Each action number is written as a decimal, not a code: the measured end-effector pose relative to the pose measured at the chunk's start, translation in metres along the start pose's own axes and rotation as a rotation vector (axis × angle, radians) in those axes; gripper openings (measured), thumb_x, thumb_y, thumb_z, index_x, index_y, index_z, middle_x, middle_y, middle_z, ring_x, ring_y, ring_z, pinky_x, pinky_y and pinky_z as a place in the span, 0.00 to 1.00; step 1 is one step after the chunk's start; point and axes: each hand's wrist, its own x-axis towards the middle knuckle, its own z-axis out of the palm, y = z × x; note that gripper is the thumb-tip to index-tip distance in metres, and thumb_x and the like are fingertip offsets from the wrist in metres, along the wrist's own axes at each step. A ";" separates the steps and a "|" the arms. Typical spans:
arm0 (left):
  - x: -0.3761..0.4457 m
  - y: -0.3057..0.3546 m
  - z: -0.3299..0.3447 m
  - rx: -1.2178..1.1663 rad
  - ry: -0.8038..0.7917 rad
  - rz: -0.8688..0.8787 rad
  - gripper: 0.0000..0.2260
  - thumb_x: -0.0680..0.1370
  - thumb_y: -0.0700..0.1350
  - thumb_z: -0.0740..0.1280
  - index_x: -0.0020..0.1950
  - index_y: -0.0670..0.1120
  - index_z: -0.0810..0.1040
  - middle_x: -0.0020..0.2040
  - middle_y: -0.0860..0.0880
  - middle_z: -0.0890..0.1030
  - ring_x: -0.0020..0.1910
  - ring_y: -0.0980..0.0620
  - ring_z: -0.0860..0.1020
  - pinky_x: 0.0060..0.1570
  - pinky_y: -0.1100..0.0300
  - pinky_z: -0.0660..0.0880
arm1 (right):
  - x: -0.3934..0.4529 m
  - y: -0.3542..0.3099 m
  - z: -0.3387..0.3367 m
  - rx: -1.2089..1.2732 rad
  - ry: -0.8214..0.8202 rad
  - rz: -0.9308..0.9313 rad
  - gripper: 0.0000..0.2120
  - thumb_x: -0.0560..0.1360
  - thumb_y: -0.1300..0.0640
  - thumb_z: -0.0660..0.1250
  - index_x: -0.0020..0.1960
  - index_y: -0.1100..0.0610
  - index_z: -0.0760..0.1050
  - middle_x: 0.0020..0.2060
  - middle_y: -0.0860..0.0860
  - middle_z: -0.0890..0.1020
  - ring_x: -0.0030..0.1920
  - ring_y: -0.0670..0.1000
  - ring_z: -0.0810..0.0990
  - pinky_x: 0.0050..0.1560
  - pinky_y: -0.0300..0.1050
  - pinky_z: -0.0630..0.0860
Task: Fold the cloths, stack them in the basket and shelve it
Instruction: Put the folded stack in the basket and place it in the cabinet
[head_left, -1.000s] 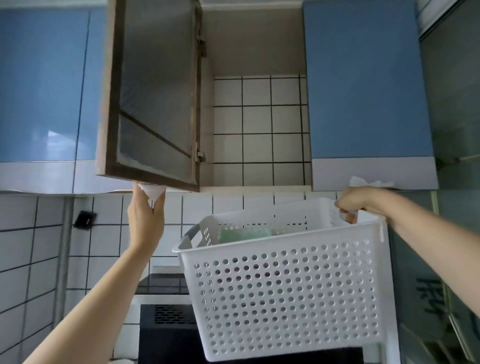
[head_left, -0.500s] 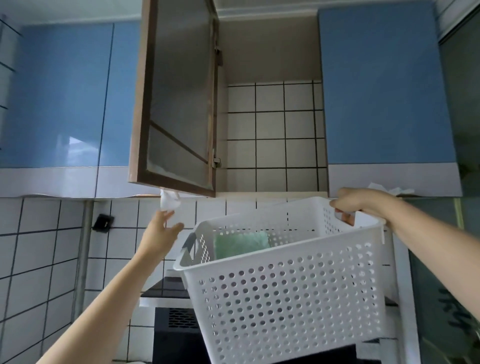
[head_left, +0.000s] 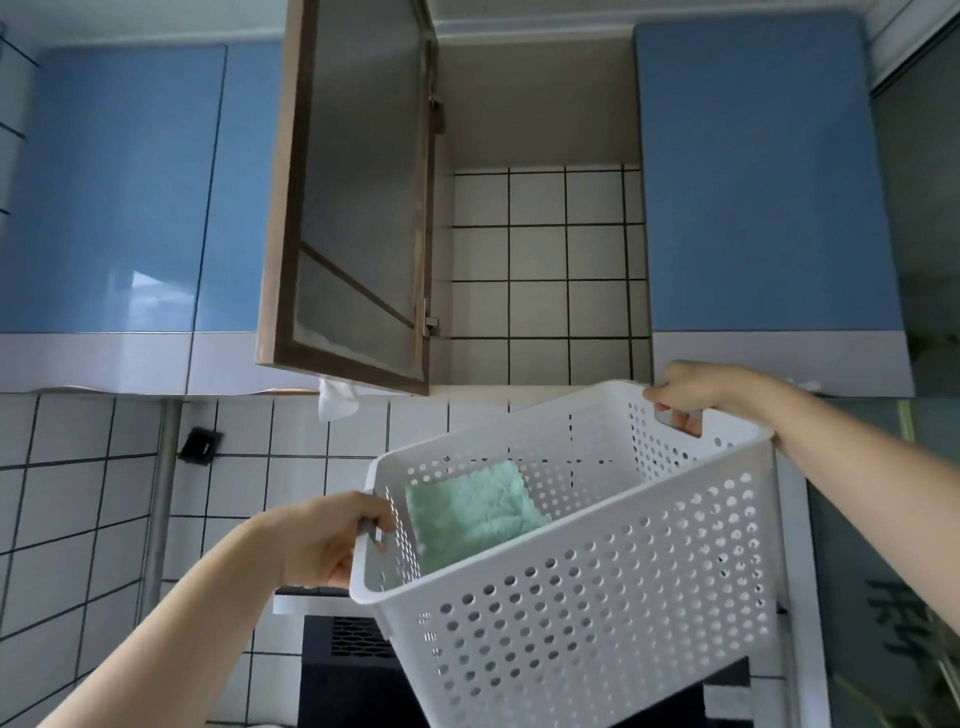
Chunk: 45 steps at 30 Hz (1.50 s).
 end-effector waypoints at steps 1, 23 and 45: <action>-0.003 0.000 0.002 -0.030 0.005 0.011 0.02 0.74 0.36 0.60 0.44 0.38 0.72 0.31 0.43 0.77 0.25 0.46 0.77 0.25 0.59 0.78 | -0.001 -0.002 -0.005 0.006 0.000 0.006 0.14 0.79 0.49 0.60 0.48 0.60 0.74 0.38 0.54 0.83 0.35 0.52 0.81 0.36 0.42 0.75; -0.089 0.024 0.039 -0.455 -0.025 0.123 0.12 0.75 0.34 0.58 0.57 0.42 0.71 0.62 0.27 0.72 0.48 0.22 0.77 0.29 0.48 0.80 | -0.120 -0.012 0.101 0.812 0.711 -0.509 0.24 0.80 0.42 0.47 0.71 0.51 0.65 0.70 0.46 0.69 0.69 0.43 0.67 0.67 0.35 0.62; -0.147 0.072 0.105 -0.421 0.051 0.306 0.13 0.80 0.37 0.57 0.65 0.43 0.67 0.56 0.33 0.72 0.50 0.26 0.78 0.37 0.40 0.76 | -0.090 -0.040 0.073 0.908 0.626 -0.746 0.32 0.75 0.34 0.52 0.75 0.49 0.56 0.72 0.46 0.65 0.71 0.47 0.66 0.71 0.58 0.64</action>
